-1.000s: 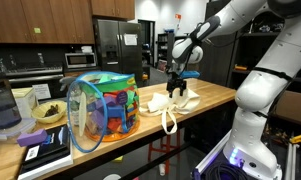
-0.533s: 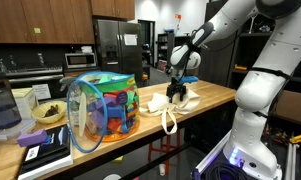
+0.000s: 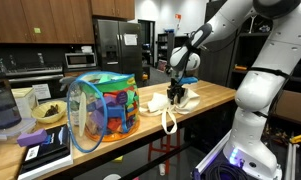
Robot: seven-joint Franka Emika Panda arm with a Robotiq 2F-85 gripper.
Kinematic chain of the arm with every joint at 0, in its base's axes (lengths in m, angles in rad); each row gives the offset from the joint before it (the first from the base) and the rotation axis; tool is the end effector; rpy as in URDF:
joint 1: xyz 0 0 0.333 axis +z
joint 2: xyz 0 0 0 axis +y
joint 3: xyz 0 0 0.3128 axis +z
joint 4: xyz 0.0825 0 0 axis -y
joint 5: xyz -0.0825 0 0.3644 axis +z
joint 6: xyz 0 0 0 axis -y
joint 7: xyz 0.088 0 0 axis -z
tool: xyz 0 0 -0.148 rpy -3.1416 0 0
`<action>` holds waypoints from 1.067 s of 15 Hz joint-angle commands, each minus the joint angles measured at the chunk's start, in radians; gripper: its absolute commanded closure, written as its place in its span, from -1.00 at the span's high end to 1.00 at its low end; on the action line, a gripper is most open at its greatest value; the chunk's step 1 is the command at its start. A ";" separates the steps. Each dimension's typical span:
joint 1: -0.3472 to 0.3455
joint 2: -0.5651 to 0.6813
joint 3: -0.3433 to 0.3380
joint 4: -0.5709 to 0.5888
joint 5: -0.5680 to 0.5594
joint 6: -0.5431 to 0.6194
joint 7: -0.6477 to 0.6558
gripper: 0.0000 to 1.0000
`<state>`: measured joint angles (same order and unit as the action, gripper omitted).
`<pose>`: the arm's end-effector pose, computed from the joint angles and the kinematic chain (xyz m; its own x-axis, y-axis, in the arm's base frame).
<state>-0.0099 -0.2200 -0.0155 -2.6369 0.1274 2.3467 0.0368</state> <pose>0.3933 -0.0041 0.2846 0.9857 -0.1499 -0.0774 -0.1563 -0.9841 -0.0848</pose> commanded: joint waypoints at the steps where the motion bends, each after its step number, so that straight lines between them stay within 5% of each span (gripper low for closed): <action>1: 0.003 0.005 0.001 0.000 -0.004 0.027 -0.008 -0.43; 5: -0.001 -0.001 0.000 -0.001 -0.013 0.032 -0.008 -0.99; 16: -0.034 -0.109 -0.026 0.019 -0.073 -0.014 -0.017 -1.00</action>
<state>-0.0274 -0.2572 -0.0277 -2.6172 0.0769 2.3679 0.0337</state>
